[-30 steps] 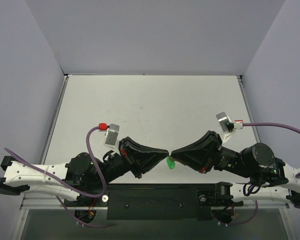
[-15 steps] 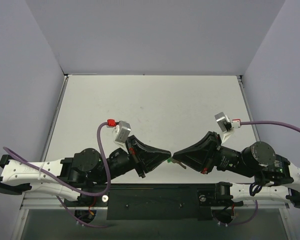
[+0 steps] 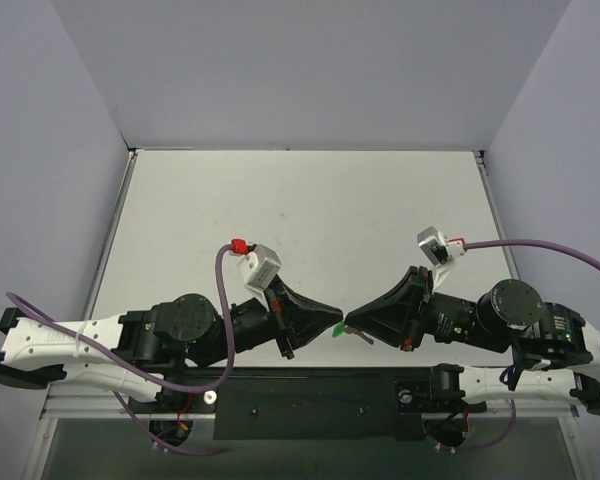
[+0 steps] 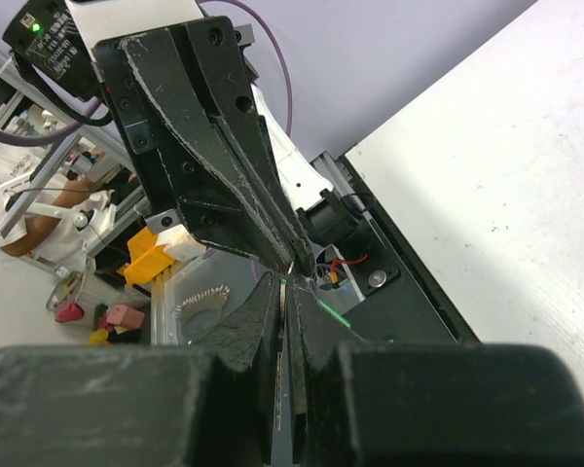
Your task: Remove the keys from the keyring
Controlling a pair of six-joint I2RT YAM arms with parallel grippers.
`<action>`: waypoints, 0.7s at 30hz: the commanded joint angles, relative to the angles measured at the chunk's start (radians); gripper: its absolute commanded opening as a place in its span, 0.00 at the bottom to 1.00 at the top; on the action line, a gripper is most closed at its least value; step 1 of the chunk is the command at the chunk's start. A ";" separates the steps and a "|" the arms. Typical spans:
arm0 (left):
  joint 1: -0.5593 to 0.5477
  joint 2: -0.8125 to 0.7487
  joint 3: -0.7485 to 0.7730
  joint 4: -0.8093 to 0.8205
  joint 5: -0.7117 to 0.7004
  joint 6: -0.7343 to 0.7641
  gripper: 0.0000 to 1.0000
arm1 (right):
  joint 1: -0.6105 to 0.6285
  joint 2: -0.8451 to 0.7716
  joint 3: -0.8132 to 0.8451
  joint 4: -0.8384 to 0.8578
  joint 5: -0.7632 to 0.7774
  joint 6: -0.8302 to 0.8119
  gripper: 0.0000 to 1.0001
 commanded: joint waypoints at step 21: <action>-0.013 0.128 0.258 -0.325 0.324 0.134 0.00 | 0.000 0.168 0.079 -0.124 -0.219 -0.014 0.00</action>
